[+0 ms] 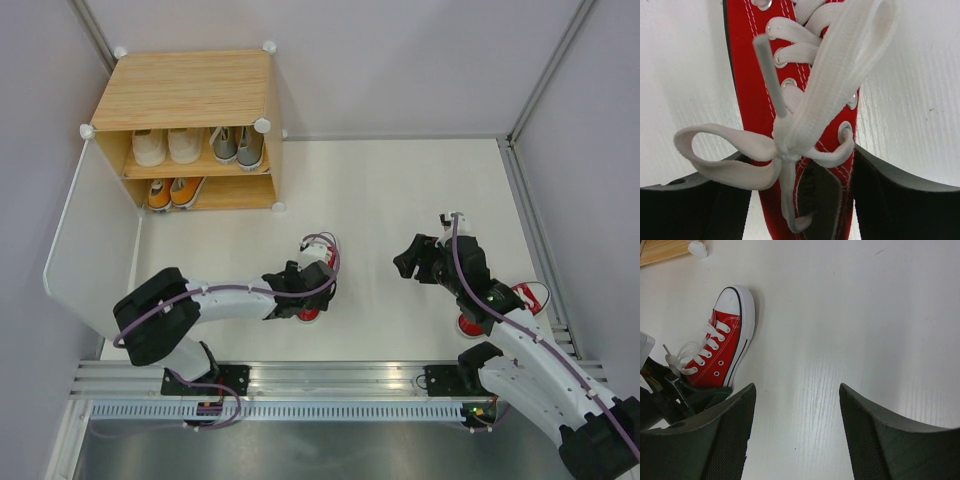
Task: Place and organize the shoes in the shoe cabinet
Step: Pick up the shoe from the center of the board.
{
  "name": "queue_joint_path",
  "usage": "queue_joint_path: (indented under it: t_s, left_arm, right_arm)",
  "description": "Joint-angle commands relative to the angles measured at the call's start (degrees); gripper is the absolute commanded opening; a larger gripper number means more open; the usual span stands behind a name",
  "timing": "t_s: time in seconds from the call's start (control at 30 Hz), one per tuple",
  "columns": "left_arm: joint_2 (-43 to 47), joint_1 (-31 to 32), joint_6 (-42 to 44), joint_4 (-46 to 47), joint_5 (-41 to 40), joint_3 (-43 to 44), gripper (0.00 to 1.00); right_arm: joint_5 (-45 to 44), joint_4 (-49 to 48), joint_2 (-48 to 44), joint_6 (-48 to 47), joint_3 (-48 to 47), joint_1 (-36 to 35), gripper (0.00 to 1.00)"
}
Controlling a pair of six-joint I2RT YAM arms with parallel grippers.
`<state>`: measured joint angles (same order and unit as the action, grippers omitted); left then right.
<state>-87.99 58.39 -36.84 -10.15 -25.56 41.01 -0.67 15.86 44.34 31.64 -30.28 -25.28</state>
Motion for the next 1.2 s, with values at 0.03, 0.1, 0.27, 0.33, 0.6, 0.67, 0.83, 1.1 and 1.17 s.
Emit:
queue_joint_path:
  t_s: [0.03, 0.1, 0.27, 0.33, 0.6, 0.67, 0.83, 1.1, 1.17]
  left_arm:
    - [0.6, 1.0, -2.6, 2.3, -1.1, -3.1, 0.68]
    - [1.6, 1.0, -2.6, 2.7, -2.0, -4.6, 0.63]
    - [6.2, 1.0, -2.3, -0.5, -5.2, -5.0, 0.23]
    - [7.9, 0.7, -0.3, -2.4, -6.9, -4.6, 0.2]
    - [20.9, -10.1, 8.0, -9.9, -5.8, -2.8, 0.02]
    - [25.1, -16.2, 10.2, -10.6, -0.7, -2.2, 0.02]
    - [27.0, -22.4, 15.0, -18.7, -0.7, 3.7, 0.02]
    - [25.2, -34.1, 19.6, -25.5, 6.5, 7.9, 0.02]
    - [24.4, -38.3, 21.4, -24.0, 8.4, 8.5, 0.03]
  right_arm:
    - [0.5, -2.1, 0.0, -0.3, 0.3, 0.1, 0.72]
    - [0.6, -2.1, 0.1, -0.3, 0.3, 0.1, 0.72]
    - [0.6, -2.1, 0.5, -0.3, 0.2, 0.1, 0.72]
    - [0.6, -2.1, 0.5, -0.3, 0.1, 0.1, 0.72]
    - [0.6, -2.3, 0.3, -0.3, 0.1, 0.1, 0.72]
    - [0.6, -2.4, 0.2, -0.3, 0.1, 0.1, 0.71]
    - [0.6, -2.5, -0.1, -0.3, 0.0, 0.1, 0.72]
    - [0.5, -2.7, -1.0, -0.4, 0.0, 0.1, 0.71]
    - [0.5, -2.7, -1.2, -0.3, 0.0, 0.1, 0.72]
